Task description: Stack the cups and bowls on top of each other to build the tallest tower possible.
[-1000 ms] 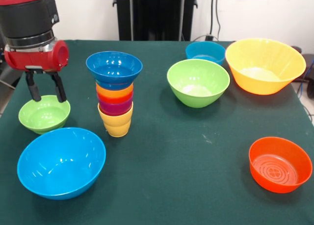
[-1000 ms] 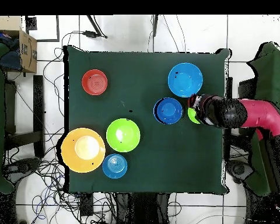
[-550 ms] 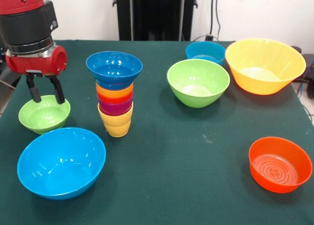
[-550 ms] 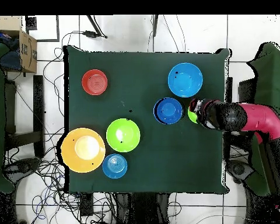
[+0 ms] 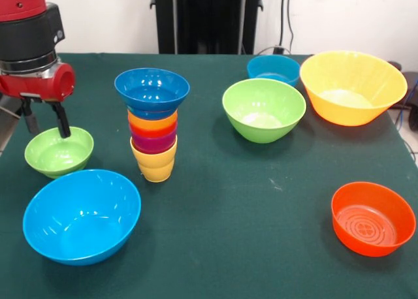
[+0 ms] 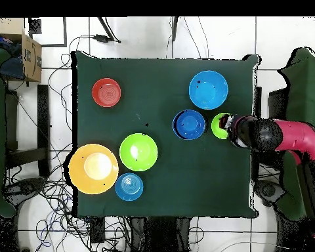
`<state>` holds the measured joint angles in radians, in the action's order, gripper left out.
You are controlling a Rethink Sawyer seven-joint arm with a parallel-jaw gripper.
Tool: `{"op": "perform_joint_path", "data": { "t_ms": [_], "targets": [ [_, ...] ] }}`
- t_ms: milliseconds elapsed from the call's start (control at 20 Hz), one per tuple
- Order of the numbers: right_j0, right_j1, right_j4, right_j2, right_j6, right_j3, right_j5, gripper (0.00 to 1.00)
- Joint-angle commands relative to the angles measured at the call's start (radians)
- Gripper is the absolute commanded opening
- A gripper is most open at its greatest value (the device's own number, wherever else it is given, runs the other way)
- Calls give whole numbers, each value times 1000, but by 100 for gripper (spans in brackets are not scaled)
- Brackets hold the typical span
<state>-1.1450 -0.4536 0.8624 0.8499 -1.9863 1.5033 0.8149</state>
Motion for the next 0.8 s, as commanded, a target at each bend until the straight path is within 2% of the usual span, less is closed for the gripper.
{"op": "perform_joint_path", "data": {
  "t_ms": [50, 450, 800],
  "targets": [
    [13, 38, 97, -55, 325, -59, -37, 100],
    [-9, 90, 111, -53, 331, -71, -82, 100],
    [-2, 104, 164, -83, 311, -91, -104, 100]
  ]
}}
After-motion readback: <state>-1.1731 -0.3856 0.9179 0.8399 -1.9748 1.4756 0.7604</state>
